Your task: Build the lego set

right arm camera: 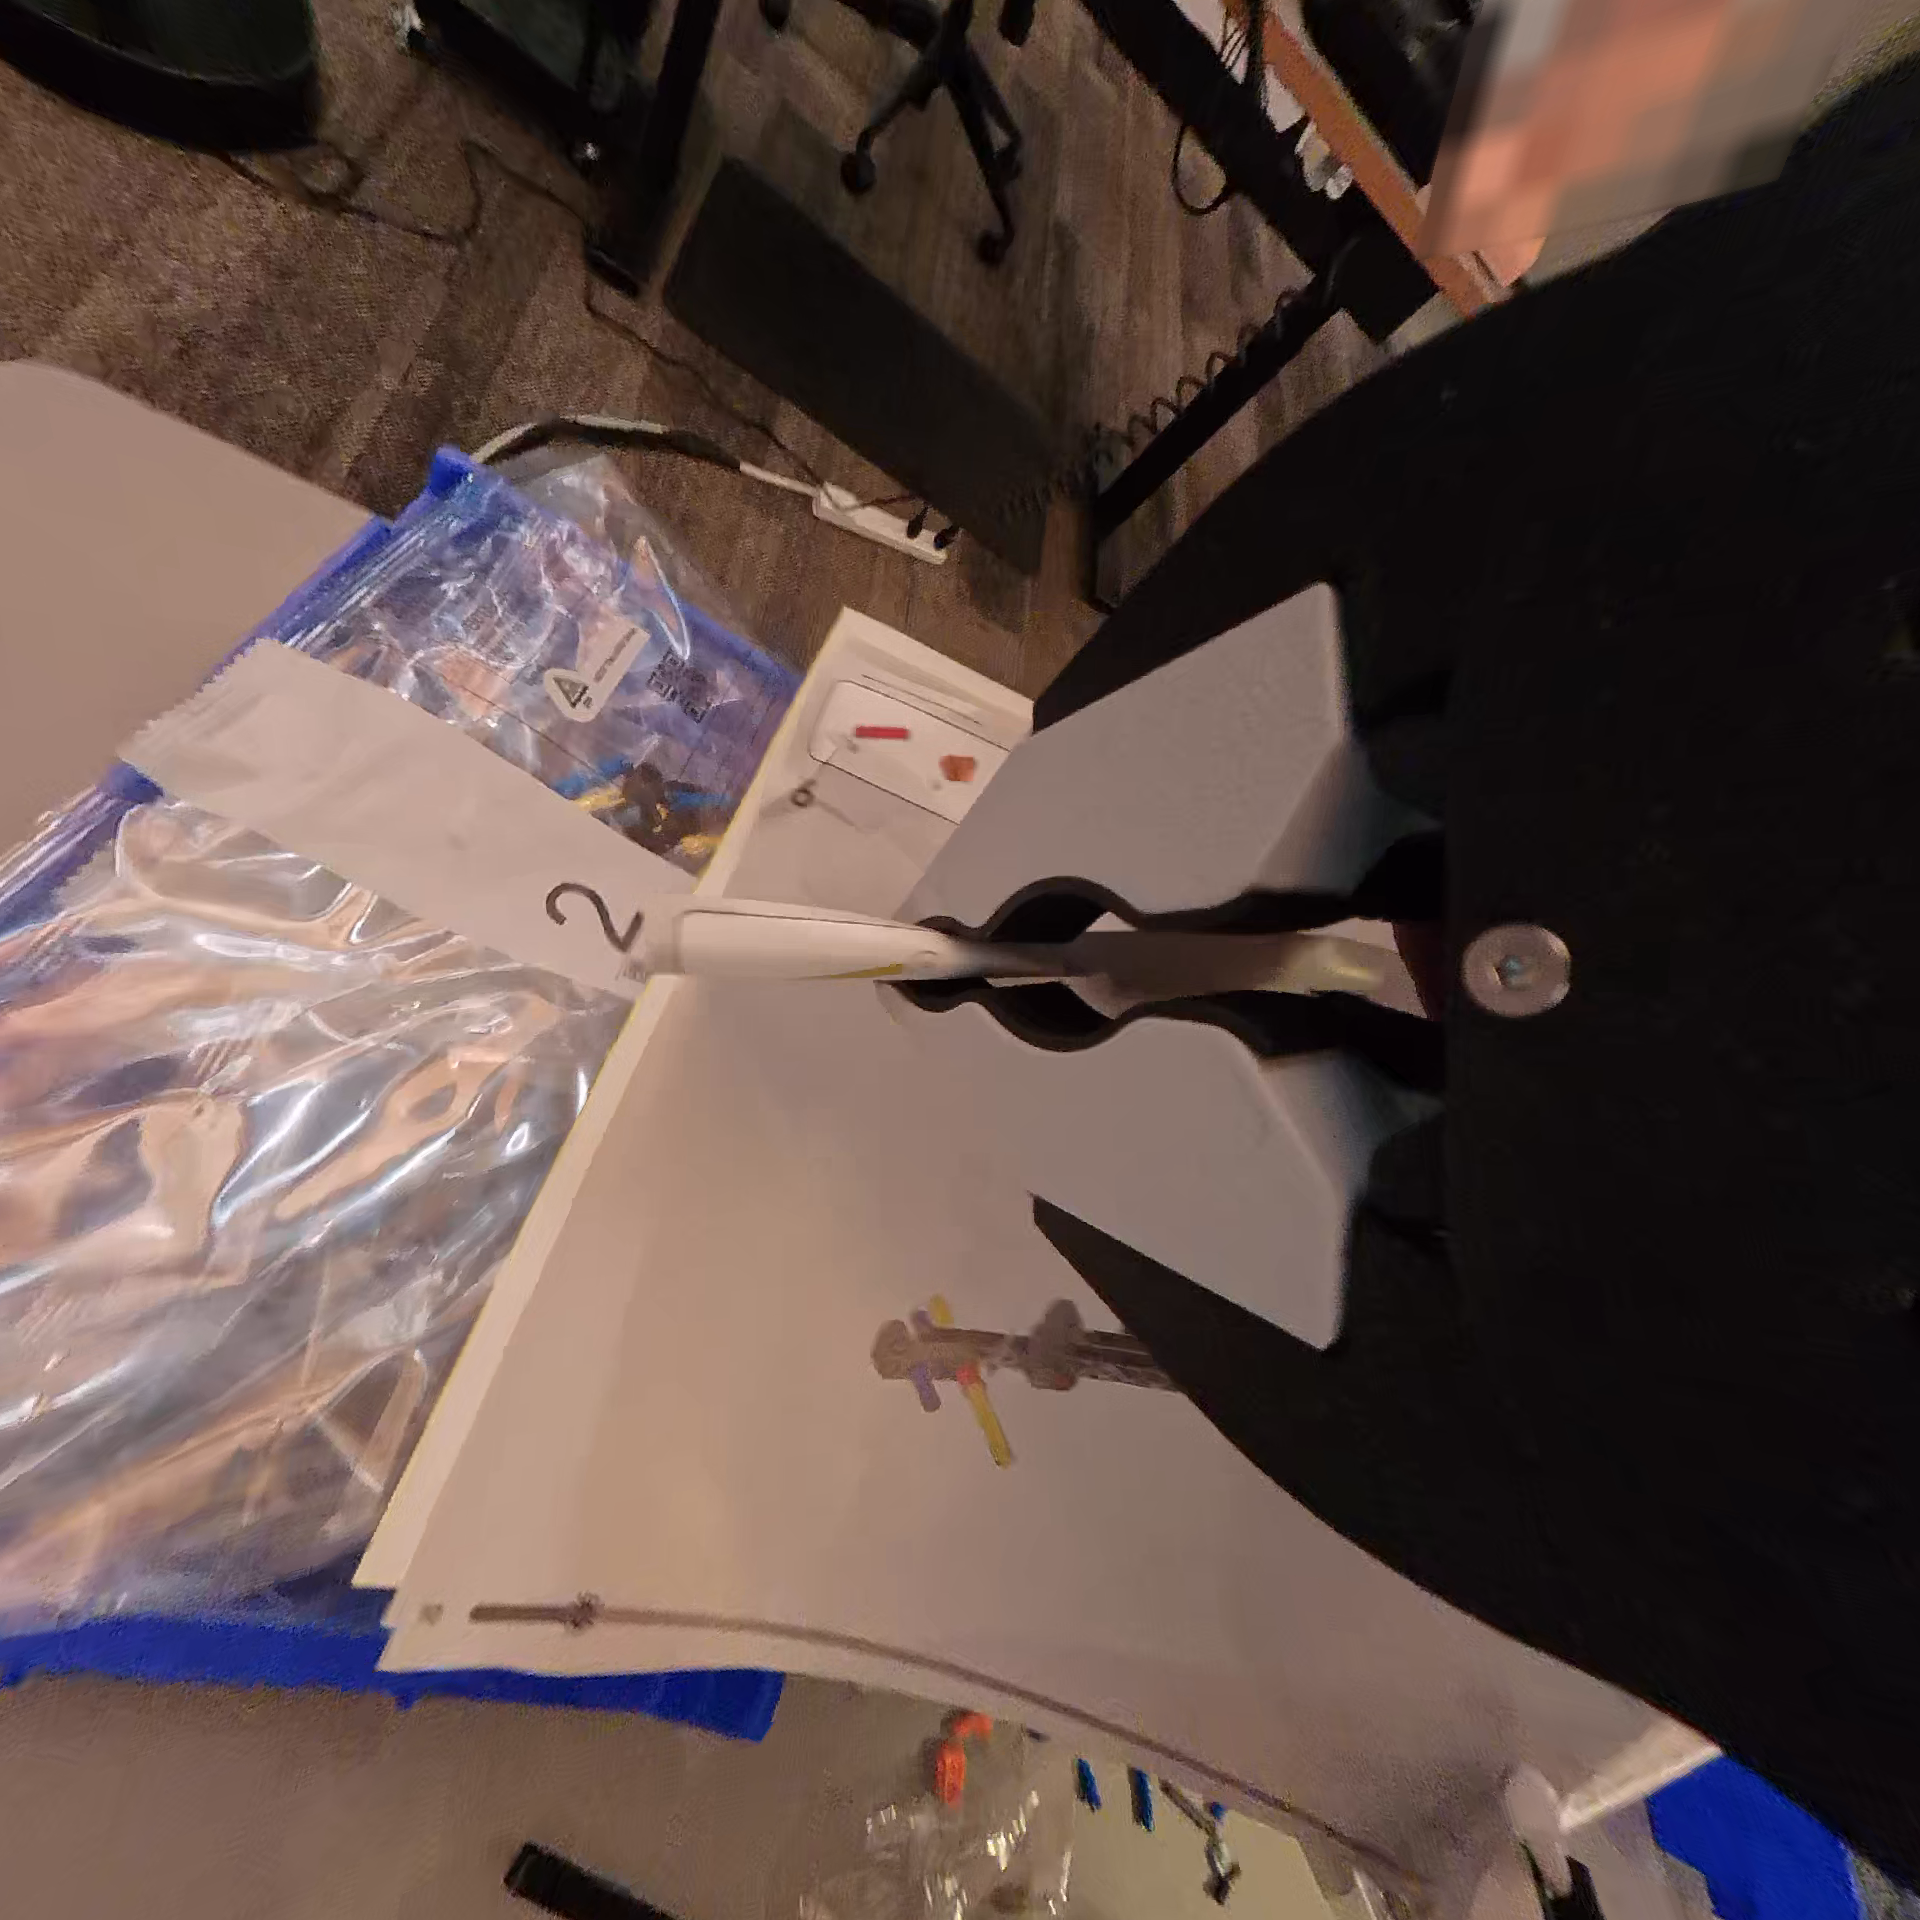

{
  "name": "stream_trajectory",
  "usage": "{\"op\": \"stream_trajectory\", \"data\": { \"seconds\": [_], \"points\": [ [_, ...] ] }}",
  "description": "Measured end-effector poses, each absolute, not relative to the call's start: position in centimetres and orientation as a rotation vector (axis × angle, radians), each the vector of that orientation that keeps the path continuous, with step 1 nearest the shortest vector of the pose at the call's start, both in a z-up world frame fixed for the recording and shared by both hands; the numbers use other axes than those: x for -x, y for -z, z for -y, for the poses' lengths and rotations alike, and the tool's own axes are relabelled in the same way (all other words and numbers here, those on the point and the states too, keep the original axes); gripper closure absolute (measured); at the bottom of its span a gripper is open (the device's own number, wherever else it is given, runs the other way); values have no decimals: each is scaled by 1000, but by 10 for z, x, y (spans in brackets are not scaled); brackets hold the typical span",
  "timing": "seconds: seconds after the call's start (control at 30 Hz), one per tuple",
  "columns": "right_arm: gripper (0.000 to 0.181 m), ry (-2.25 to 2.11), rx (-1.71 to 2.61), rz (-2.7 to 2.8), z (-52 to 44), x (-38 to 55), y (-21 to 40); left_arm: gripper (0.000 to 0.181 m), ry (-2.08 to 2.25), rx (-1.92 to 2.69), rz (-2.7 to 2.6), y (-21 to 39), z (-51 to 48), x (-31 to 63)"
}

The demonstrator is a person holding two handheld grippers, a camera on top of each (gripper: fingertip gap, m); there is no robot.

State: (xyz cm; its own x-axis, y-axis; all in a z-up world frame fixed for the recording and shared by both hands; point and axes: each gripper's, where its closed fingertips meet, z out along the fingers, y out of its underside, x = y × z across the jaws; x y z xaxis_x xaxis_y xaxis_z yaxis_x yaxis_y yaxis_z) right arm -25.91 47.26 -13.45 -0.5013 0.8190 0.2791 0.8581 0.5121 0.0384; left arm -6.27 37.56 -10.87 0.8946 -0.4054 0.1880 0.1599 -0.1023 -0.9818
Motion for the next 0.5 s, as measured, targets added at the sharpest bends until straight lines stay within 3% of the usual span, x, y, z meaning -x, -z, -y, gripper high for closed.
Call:
{"op": "stream_trajectory", "data": {
  "seconds": [0.03,0.13,0.27,0.43,0.5],
  "points": [
    [180,265,1434,2499,-476,261,135,179,488,1614,-193,110,-377,63],
    [139,320,1452,2405,-487,269,129,176,507,1622,-186,113,-379,65],
    [110,201,1416,2269,-483,285,96,169,517,1629,-177,116,-378,63],
    [110,1,1366,2052,-459,272,16,138,543,1566,-129,98,-370,84],
    [125,-41,1358,2039,-443,241,-3,136,519,1545,-125,87,-363,103]
  ]
}}
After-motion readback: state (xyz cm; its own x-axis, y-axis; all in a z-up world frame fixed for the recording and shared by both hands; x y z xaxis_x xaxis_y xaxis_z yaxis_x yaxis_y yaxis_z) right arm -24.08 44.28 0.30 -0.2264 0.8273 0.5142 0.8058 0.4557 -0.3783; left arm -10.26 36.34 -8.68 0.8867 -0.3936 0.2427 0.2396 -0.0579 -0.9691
